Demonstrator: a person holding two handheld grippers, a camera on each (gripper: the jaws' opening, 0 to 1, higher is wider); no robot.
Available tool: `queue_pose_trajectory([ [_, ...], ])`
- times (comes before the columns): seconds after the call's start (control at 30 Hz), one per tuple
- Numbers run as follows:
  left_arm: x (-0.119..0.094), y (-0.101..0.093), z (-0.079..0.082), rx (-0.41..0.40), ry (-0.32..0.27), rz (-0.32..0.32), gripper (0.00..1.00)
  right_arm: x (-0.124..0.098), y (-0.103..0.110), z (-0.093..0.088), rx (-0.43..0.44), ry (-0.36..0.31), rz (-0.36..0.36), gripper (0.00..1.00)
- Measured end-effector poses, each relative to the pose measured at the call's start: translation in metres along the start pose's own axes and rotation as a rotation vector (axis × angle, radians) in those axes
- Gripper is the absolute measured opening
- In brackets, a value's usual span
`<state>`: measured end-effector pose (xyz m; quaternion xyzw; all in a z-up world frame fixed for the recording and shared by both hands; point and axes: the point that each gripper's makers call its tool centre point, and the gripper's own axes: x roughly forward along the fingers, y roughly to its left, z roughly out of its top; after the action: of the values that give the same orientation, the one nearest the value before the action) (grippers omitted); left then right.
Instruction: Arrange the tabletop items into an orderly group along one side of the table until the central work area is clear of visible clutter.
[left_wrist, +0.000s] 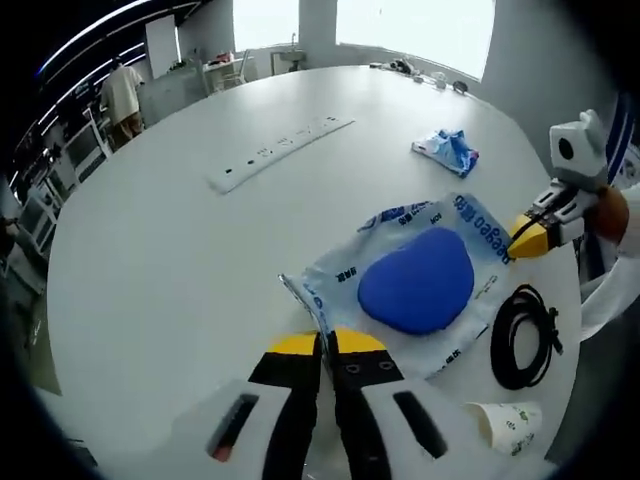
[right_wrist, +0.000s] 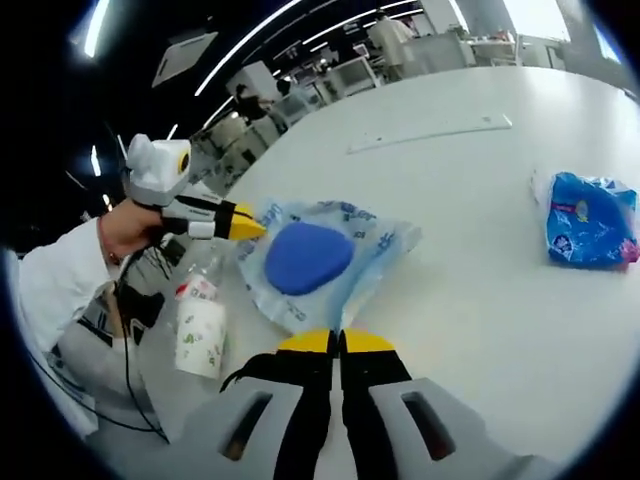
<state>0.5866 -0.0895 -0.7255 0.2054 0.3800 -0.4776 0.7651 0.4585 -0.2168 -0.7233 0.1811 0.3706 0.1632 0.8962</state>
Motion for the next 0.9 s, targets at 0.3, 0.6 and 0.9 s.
queue_pose_trajectory([
  [0.3, -0.016, -0.007, 0.026, -0.006, -0.062, 0.021, 0.0, -0.015, -0.011, 0.031, -0.059, -0.045, -0.016, 0.0],
  [0.6, -0.025, -0.018, 0.045, -0.032, -0.113, 0.025, 0.01, -0.032, -0.03, 0.067, -0.115, -0.096, -0.046, 0.0],
  [0.9, -0.018, -0.03, 0.063, -0.086, -0.16, 0.016, 0.01, -0.042, -0.054, 0.093, -0.226, -0.101, -0.114, 0.0],
])
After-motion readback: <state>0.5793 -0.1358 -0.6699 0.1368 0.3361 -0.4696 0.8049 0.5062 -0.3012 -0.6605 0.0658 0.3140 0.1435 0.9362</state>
